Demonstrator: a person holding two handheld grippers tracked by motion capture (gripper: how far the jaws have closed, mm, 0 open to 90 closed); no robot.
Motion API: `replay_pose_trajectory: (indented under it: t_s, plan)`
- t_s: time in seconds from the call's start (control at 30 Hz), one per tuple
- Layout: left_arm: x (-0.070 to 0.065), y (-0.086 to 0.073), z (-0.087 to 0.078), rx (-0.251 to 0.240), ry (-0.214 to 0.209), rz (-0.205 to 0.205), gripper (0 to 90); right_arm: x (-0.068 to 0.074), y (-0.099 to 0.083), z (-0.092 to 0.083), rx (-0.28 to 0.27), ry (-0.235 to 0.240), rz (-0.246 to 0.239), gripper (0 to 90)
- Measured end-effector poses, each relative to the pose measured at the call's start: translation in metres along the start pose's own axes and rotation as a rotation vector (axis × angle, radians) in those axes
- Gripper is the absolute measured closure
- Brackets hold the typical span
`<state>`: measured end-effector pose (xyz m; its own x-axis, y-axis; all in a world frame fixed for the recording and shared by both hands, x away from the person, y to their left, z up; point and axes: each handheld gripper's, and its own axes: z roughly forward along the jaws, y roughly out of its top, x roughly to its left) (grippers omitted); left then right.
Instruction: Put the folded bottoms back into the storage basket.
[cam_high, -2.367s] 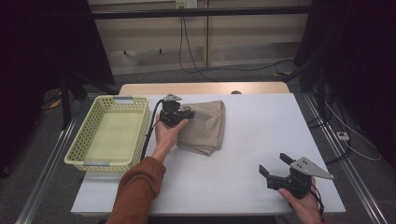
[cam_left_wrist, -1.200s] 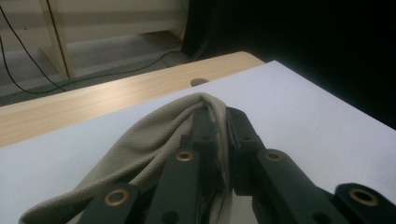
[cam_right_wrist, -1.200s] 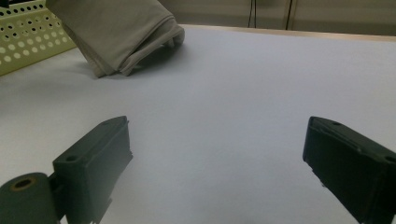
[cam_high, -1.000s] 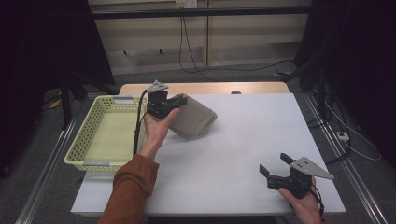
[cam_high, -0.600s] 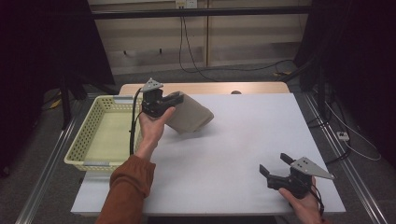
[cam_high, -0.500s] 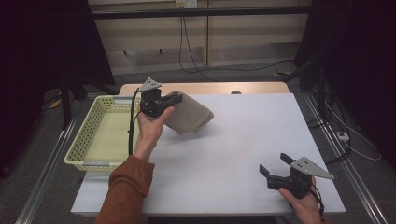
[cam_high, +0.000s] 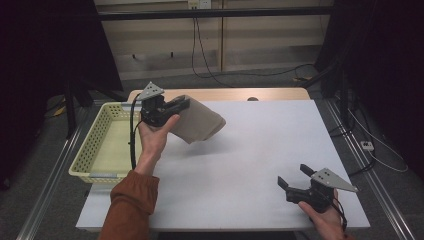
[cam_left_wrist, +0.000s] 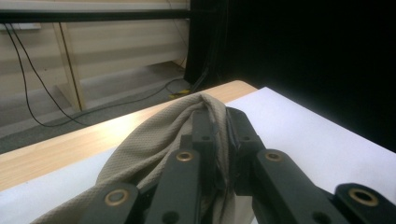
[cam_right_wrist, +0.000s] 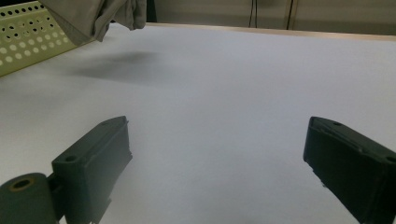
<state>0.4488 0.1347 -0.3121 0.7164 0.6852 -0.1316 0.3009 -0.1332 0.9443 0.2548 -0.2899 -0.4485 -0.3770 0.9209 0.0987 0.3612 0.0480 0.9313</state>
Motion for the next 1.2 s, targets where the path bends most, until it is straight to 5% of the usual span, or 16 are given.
replay_pose_trajectory:
  t_s: [1.2]
  plan:
    - [-0.001,0.008,-0.070,-0.072,0.078,0.046,83.8,0.002,0.000,0.000,0.004,0.003,-0.004,6.1]
